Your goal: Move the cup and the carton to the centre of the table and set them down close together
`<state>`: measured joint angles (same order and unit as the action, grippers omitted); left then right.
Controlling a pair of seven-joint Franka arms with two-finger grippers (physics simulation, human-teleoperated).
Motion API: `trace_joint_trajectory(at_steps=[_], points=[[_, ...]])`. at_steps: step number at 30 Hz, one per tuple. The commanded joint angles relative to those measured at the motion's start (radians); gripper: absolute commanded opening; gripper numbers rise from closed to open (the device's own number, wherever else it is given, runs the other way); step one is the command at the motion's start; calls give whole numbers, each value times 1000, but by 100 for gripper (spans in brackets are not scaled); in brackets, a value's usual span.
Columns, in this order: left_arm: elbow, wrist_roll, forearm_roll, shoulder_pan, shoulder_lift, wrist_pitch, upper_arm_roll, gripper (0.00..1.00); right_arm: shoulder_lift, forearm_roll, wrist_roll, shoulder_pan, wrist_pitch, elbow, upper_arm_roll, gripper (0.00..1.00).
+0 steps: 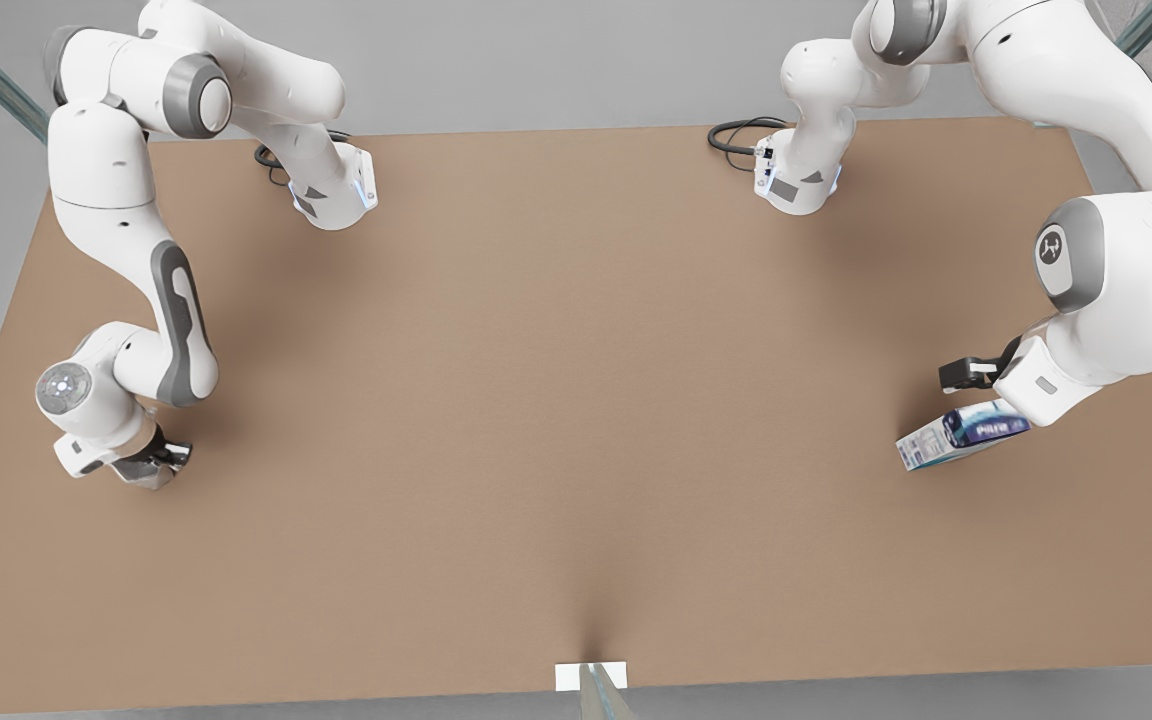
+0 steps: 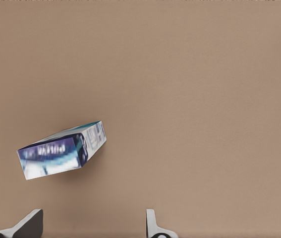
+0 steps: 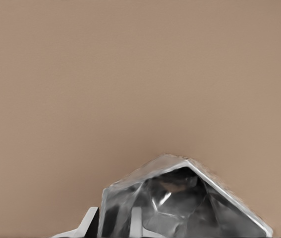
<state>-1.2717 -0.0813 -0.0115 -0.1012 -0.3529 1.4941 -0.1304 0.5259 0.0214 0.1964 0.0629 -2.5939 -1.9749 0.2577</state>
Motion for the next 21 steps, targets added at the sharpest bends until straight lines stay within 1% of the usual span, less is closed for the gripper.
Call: trace_joint_trajectory(at_steps=[1,7,15,17,21], points=[[0,0,-1,0,0,0,0,100,0,0,0,0,0,1,0,21],[0,0,-1,0,0,0,0,100,-1,-1,-2,-2,3,-1,0,21],[2,0,-1,0,3,0,0,100,-50,-3,0,-12,20,-25,-8,21],[2,3,1,0,5,0,0,100,-56,-5,0,-20,20,-24,-23,21],[2,3,-1,0,6,0,-2,100,-67,-3,-6,-49,20,-15,-97,21]])
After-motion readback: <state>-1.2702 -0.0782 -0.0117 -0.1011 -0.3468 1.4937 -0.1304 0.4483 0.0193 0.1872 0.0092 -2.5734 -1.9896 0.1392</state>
